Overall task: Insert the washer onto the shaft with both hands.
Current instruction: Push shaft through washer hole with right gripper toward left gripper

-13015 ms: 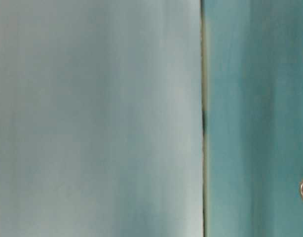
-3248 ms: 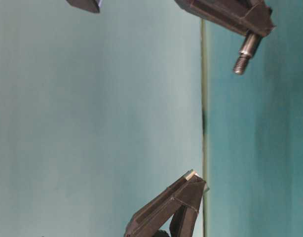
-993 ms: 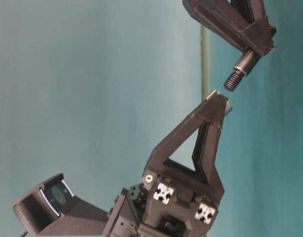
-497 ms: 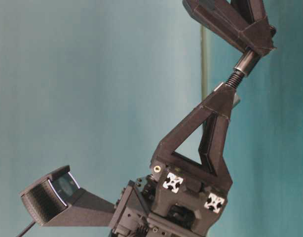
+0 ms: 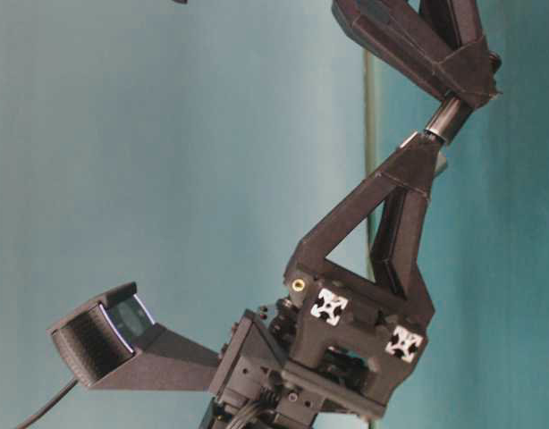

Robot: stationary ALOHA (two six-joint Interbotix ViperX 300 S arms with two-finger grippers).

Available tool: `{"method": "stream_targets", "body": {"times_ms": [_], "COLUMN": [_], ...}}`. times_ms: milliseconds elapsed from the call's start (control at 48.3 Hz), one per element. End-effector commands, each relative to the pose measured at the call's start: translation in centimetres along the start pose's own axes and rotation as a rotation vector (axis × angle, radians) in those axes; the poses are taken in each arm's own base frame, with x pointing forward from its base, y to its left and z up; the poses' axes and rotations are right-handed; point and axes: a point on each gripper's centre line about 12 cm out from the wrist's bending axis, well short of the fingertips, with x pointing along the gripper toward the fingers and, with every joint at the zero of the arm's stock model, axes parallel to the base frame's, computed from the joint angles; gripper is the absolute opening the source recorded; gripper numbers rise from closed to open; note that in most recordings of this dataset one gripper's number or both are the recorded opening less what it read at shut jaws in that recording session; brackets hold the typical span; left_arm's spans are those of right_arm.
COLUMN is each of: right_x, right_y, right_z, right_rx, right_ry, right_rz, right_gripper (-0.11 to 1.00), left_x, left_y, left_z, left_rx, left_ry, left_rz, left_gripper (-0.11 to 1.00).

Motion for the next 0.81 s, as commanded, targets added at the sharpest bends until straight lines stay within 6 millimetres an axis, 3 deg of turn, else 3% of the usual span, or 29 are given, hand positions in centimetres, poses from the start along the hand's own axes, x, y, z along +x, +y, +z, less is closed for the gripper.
{"method": "stream_targets", "body": {"times_ms": [0, 786], "right_x": [0.15, 0.50], "right_y": [0.30, 0.35], "right_z": [0.80, 1.23], "right_rx": [0.004, 0.005], "right_ry": [-0.032, -0.048], "right_rz": [0.010, 0.011], "right_gripper": [0.00, 0.00], "left_x": [0.23, 1.19], "left_y": [-0.17, -0.21], "left_z": [0.80, 0.68], "left_rx": [0.002, 0.005], "left_ry": [-0.024, -0.013], "left_rz": [-0.006, -0.006], "left_gripper": [0.37, 0.37]}}
